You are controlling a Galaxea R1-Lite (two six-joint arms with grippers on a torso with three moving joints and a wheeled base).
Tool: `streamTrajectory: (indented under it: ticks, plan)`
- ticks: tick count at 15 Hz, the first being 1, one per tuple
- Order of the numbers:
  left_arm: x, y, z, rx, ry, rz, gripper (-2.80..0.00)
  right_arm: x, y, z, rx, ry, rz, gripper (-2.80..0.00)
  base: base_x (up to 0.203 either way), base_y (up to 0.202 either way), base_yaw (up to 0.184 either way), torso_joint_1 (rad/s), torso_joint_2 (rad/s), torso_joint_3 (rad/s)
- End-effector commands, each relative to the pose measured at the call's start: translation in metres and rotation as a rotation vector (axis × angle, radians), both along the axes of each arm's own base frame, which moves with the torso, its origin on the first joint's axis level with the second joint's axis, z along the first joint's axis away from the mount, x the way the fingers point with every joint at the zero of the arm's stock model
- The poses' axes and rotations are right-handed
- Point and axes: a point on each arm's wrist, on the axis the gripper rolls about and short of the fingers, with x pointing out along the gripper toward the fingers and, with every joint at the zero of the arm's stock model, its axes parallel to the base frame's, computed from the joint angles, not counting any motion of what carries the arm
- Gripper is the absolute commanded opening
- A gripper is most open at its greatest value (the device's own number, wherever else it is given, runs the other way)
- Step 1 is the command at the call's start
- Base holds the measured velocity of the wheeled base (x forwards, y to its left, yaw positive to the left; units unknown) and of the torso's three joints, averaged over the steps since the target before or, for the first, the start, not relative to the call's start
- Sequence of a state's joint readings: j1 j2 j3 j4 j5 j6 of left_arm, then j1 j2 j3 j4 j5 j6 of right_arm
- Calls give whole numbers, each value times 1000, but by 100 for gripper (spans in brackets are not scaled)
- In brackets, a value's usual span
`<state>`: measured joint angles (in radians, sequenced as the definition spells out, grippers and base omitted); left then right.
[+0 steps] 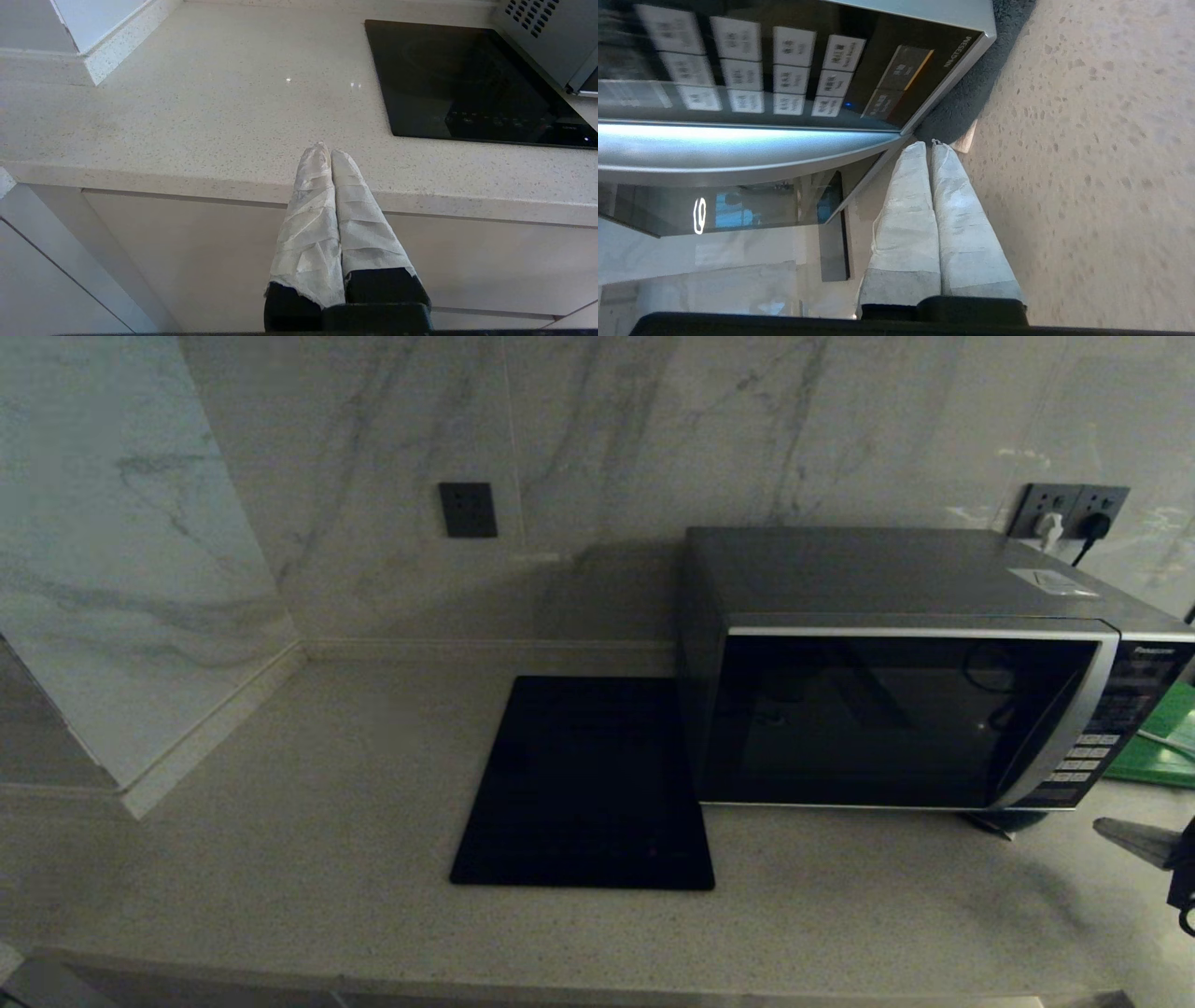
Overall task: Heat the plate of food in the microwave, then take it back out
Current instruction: Open the microwave oven
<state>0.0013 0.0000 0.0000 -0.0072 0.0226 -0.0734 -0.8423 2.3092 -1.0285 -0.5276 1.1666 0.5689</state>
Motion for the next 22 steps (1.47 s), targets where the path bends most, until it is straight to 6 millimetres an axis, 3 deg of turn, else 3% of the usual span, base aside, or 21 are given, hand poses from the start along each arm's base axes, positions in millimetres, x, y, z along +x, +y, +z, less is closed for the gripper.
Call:
streamTrajectory:
  ticks: [1,10,17,22]
  plan:
    - [0,0,0,0,1,1,-280,7,-1,-7,8,0,16,-280,0,0,0,0,0,0]
    - [0,0,0,0,1,1,-280,34,4,-9,-35,-42,72,-280,0,0,0,0,0,0]
    - [0,0,0,0,0,1,-280,47,-4,-12,-58,-65,78,-280,0,0,0,0,0,0]
    - [0,0,0,0,1,1,-280,55,-3,-4,-79,-89,90,-280,0,0,0,0,0,0]
